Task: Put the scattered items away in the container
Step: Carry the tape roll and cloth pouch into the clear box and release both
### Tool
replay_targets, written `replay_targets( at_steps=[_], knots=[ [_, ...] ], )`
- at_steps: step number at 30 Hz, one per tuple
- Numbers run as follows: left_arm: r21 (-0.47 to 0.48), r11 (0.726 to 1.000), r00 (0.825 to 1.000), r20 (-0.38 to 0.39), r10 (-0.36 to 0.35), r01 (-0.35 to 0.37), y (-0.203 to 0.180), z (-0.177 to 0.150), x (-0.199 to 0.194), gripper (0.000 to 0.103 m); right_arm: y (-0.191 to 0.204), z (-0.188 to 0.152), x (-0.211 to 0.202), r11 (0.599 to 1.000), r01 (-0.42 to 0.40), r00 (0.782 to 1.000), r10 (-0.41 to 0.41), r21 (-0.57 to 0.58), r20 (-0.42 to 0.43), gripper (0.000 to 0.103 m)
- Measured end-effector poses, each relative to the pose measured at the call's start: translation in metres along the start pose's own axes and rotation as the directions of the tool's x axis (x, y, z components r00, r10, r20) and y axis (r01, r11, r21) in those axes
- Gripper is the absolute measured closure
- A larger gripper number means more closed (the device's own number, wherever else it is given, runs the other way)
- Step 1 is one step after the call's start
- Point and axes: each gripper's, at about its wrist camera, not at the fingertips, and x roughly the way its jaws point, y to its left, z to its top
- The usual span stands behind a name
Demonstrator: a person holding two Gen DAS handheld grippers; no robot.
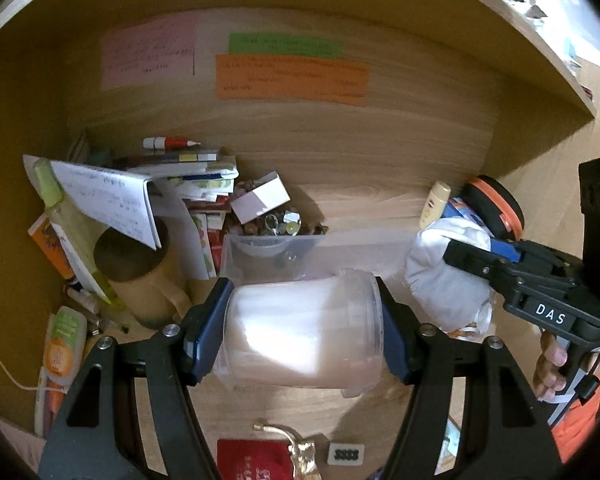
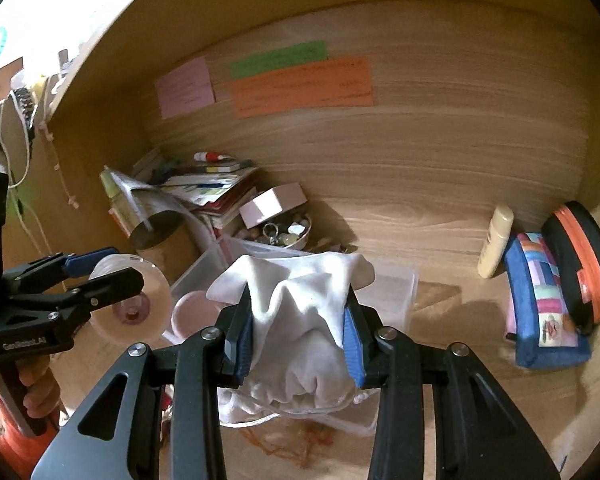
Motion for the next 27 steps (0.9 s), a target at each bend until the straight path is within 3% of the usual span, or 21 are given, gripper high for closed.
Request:
replay_targets(
  at_steps=[12,19,27],
  knots=[
    [0.004,0.999,0.999,0.023,0.035,-0.035,-0.003,0.022,0.035,0.037,-0.012,-0.001,0.044,0.999,0.034,0.999,-0.033,0.020,-0.041,0.069],
    [-0.001,0.999,0.998,-0.056,0.043,-0.043,0.003,0.019,0.081,0.037,-0.023,-0.010,0.060,0.998,0.046,0.995,-0.044,0.032,-0.085,0.069],
    [0.017,0.998,0.993,-0.098,0.058,-0.056,0.006,0.017,0.106,0.037,-0.026,-0.021,0.079,0.994,0.111,0.984,-0.109,0.005,-0.141,0.069]
  ],
)
